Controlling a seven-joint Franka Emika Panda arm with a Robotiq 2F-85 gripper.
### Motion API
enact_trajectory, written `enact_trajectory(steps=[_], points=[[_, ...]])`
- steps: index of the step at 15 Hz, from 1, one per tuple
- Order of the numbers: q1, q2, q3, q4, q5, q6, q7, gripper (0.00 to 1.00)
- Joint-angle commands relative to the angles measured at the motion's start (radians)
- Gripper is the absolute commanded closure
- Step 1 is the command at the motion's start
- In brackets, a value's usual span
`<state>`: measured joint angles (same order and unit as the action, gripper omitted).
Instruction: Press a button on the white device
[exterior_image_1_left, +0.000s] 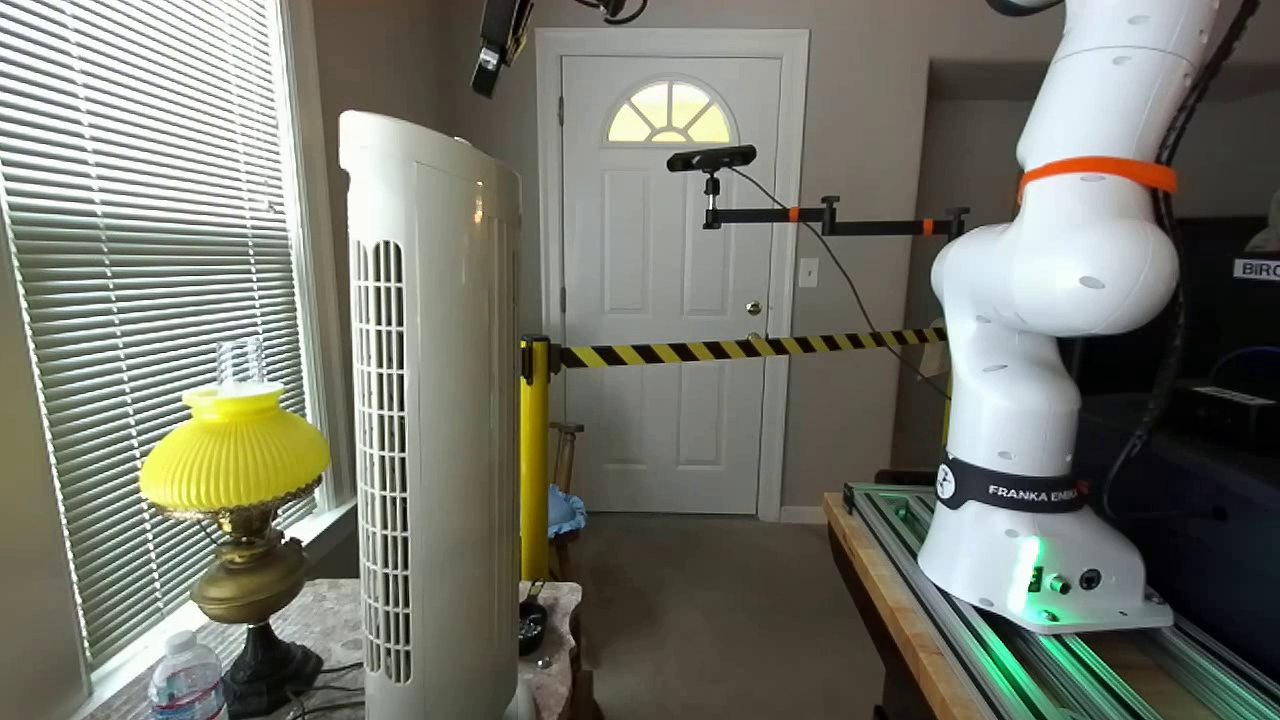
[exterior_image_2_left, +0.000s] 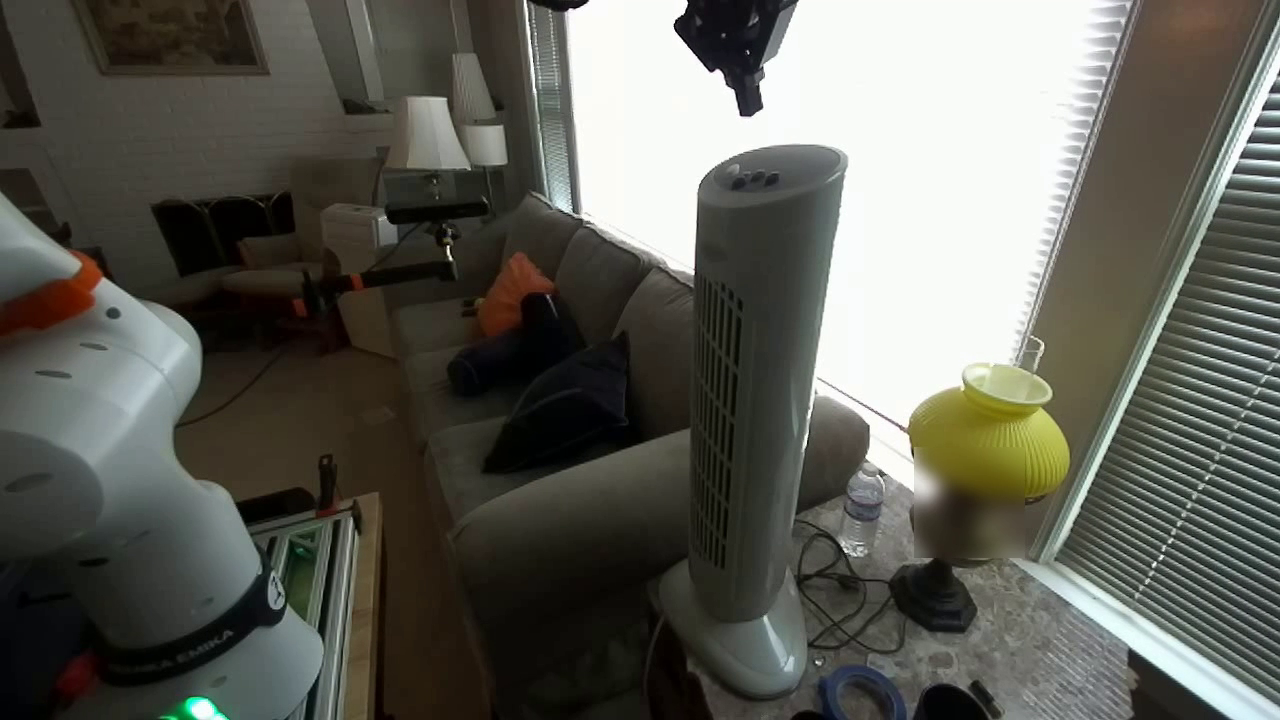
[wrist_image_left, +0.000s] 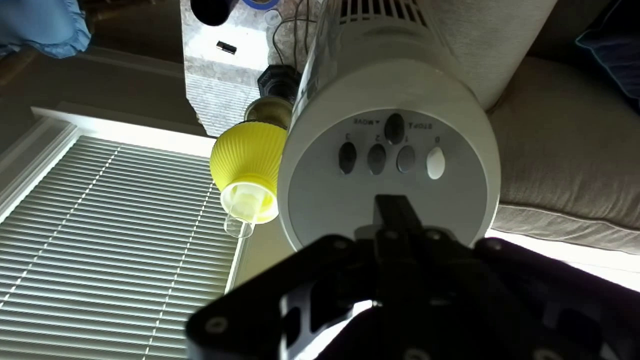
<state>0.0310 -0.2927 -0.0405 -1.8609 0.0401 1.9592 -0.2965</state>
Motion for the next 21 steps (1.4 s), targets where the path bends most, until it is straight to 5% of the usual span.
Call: enact_trajectory(steps=[1, 21], points=[[0.005, 0.01, -0.003, -0.019, 0.0, 0.03, -0.03, 1.0], [0.003, 0.051, 0.006, -0.023, 0.002, 0.02, -0.033, 1.0]])
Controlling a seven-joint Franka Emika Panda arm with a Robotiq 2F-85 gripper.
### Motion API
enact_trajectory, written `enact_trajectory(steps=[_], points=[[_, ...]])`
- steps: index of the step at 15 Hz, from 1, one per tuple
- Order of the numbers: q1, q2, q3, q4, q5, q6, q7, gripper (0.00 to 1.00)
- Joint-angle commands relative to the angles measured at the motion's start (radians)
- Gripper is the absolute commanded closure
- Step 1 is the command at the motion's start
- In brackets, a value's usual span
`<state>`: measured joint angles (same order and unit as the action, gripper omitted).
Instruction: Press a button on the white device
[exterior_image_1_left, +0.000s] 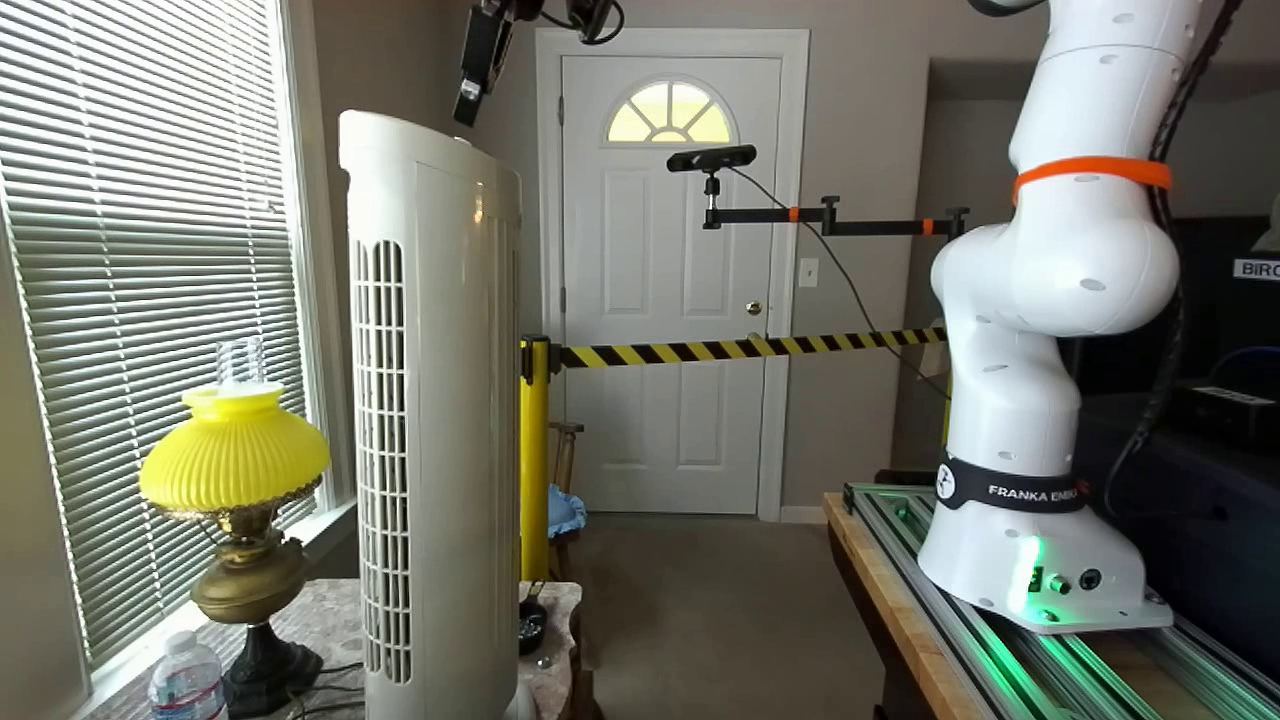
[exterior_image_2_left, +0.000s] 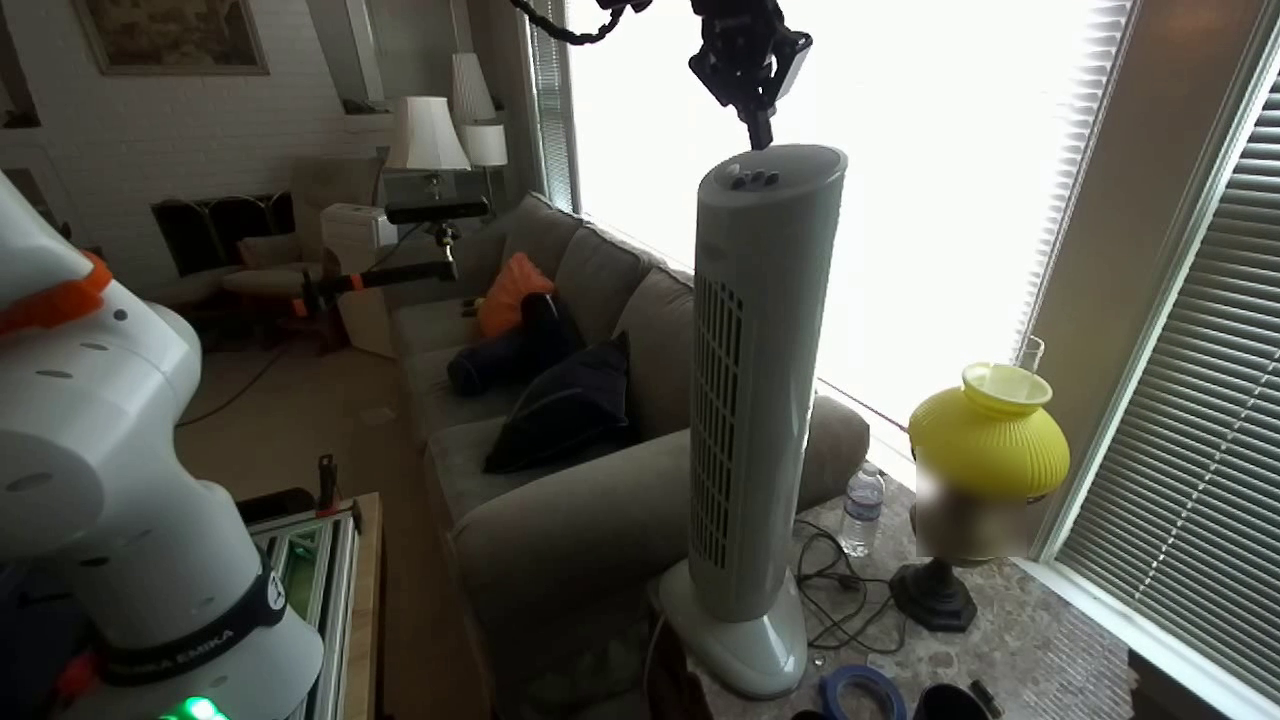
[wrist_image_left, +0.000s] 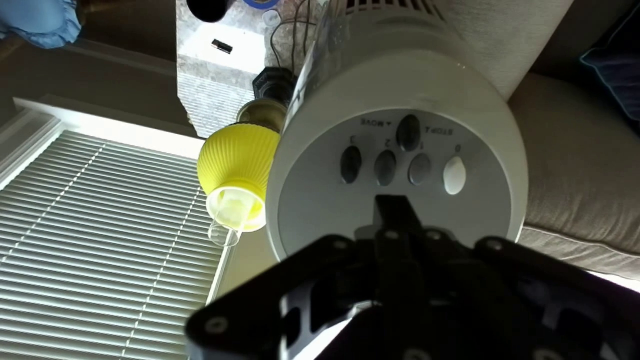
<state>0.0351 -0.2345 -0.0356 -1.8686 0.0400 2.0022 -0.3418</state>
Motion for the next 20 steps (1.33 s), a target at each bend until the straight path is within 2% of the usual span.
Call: enact_trajectory(steps=[1, 20], points=[[-0.001, -0.006, 0.0, -0.015, 0.004, -0.026, 0.011, 1.0], [-0.001, 0.003, -0.006, -0.058, 0.01, 0.014, -0.018, 1.0]])
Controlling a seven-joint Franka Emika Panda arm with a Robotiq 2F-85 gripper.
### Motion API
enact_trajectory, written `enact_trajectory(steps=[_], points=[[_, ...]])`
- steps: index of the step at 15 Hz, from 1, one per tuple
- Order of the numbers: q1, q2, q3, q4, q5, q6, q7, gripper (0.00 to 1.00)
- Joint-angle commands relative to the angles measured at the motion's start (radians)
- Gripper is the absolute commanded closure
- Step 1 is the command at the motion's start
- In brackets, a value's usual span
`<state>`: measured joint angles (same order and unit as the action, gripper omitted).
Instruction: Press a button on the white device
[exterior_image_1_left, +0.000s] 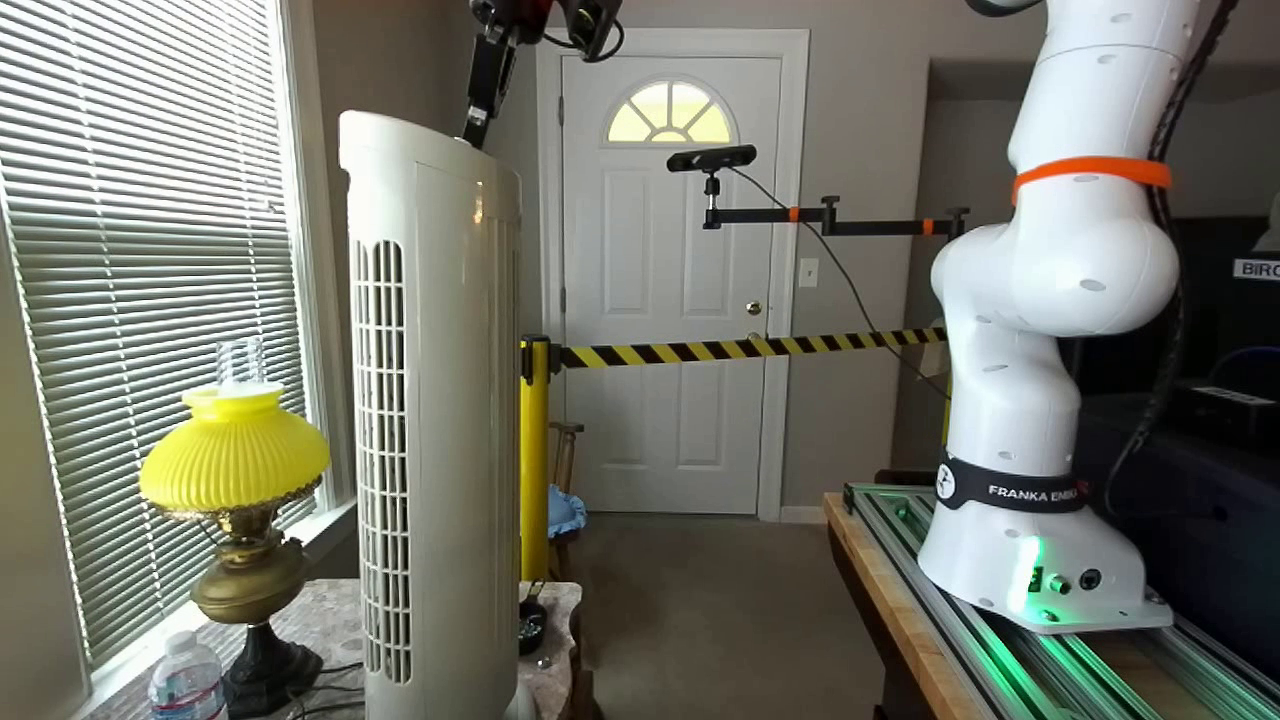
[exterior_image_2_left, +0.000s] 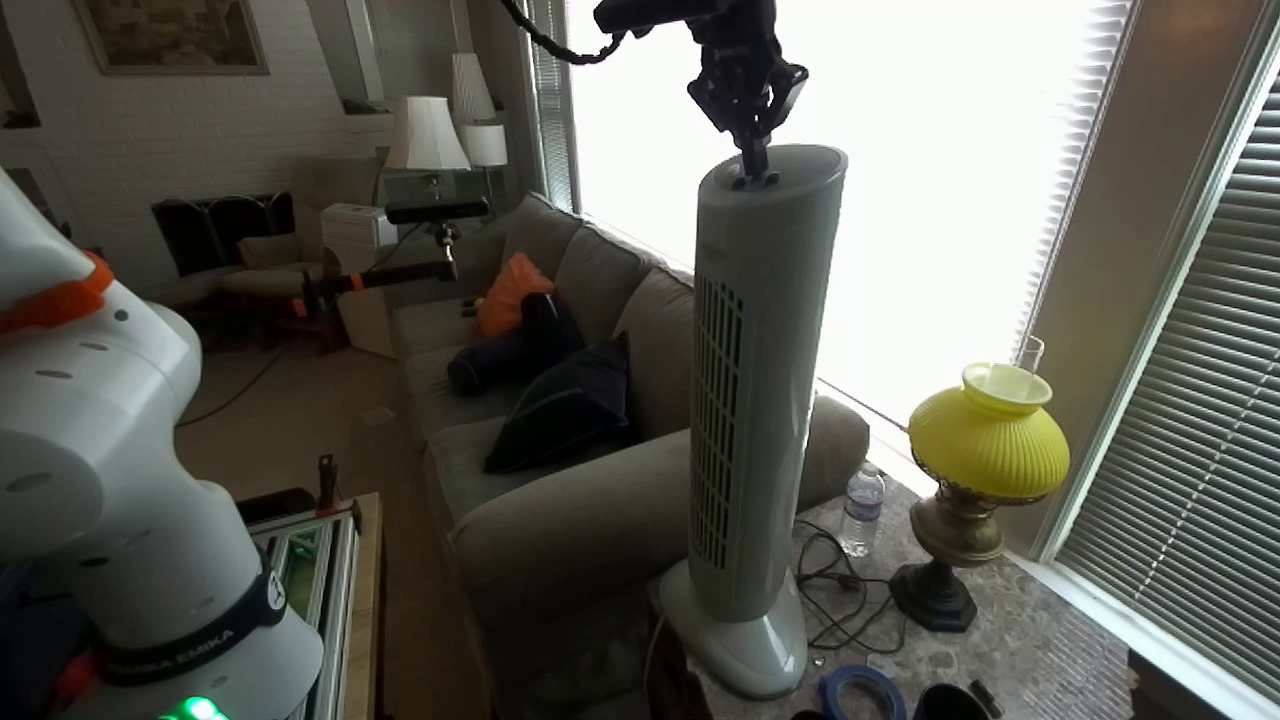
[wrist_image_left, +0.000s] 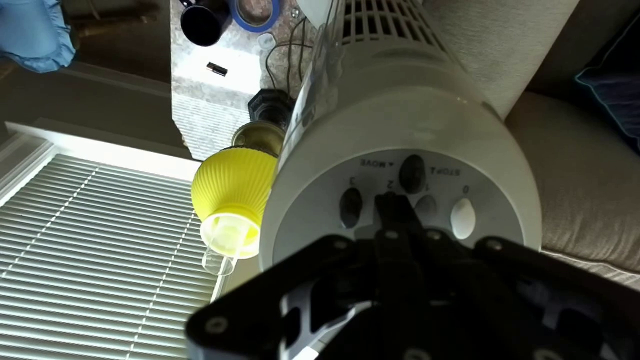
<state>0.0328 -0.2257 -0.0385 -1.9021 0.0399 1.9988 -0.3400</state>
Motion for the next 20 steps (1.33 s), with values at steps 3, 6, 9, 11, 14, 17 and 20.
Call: enact_trajectory(steps=[3, 6, 9, 11, 14, 17, 20], points=[[0.004, -0.005, -0.004, -0.028, 0.014, 0.019, -0.035, 1.0], [0.013, 0.0, -0.007, -0.045, 0.04, 0.026, -0.067, 1.0], [0.022, 0.016, -0.012, -0.072, 0.089, 0.033, -0.113, 1.0], [0.021, 0.014, -0.013, -0.081, 0.108, 0.04, -0.132, 1.0], [0.011, -0.015, -0.006, -0.071, 0.072, 0.03, -0.12, 1.0], [0.007, -0.055, 0.005, -0.074, 0.034, 0.013, -0.083, 1.0], [0.011, -0.104, 0.01, -0.093, 0.026, 0.011, -0.074, 1.0]])
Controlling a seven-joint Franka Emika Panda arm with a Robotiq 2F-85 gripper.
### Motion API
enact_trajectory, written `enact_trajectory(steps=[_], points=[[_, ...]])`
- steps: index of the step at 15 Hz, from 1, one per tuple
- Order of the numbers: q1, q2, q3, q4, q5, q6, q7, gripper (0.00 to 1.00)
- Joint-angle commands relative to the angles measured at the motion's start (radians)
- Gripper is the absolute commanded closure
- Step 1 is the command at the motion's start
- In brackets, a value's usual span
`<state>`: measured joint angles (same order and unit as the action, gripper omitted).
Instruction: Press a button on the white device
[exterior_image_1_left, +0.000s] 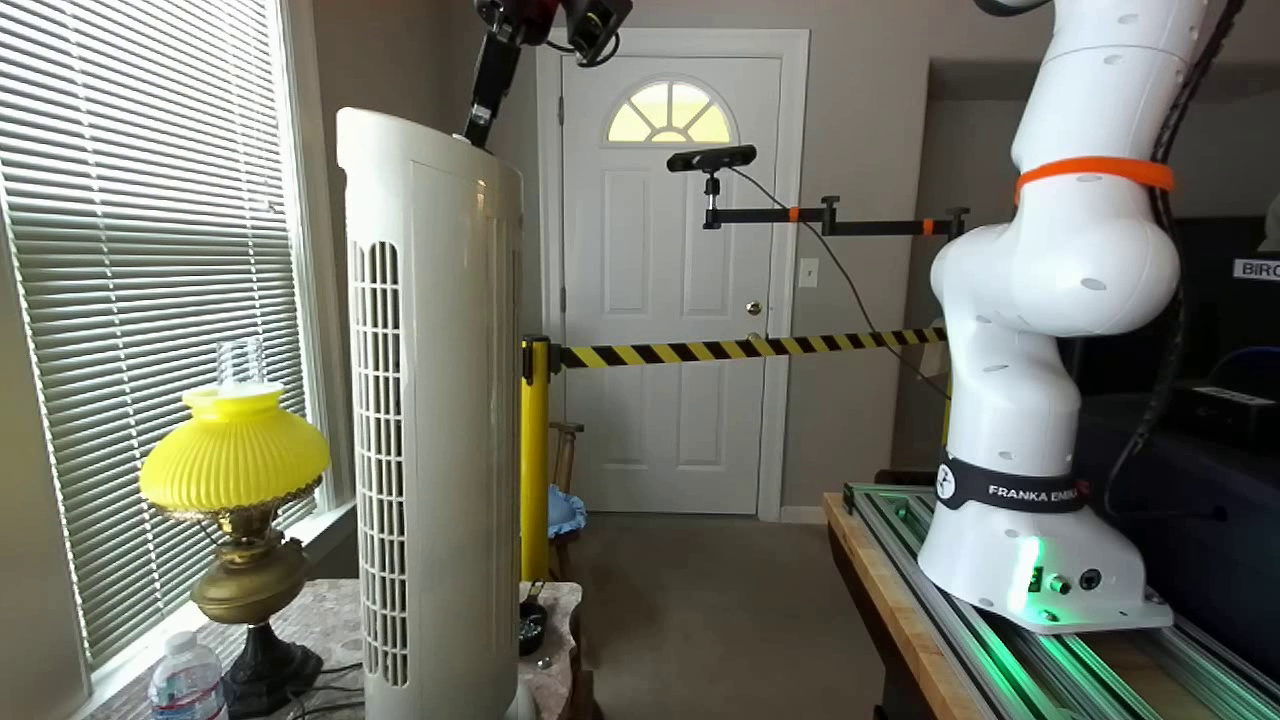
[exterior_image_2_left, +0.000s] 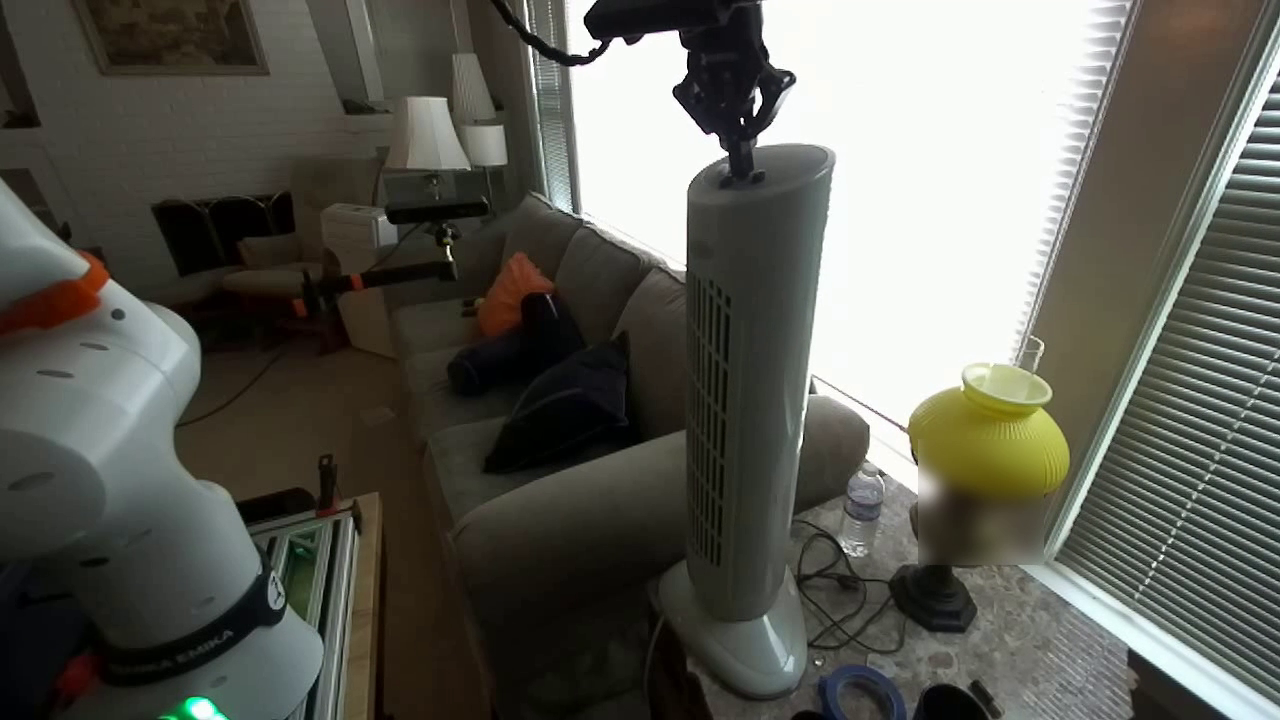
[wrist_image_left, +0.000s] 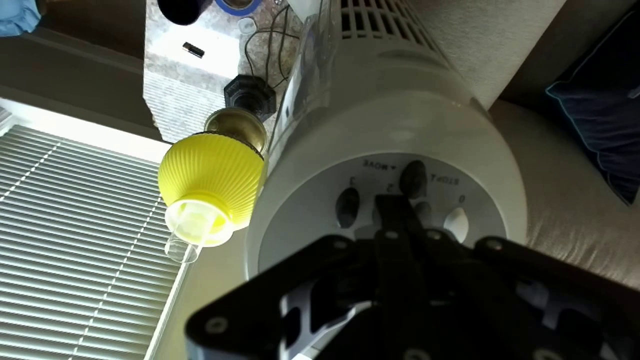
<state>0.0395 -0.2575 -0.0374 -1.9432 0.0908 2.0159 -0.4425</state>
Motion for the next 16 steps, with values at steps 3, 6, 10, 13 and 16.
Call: enact_trajectory(steps=[3, 6, 10, 13, 16], points=[[-0.006, -0.124, 0.028, -0.067, -0.064, 0.02, 0.115, 0.72], [-0.018, -0.162, 0.052, -0.061, -0.123, -0.002, 0.237, 0.51], [-0.037, -0.173, 0.093, -0.01, -0.18, -0.138, 0.434, 0.21], [-0.033, -0.176, 0.105, 0.019, -0.174, -0.232, 0.505, 0.01], [-0.022, -0.175, 0.108, 0.03, -0.183, -0.262, 0.491, 0.0]])
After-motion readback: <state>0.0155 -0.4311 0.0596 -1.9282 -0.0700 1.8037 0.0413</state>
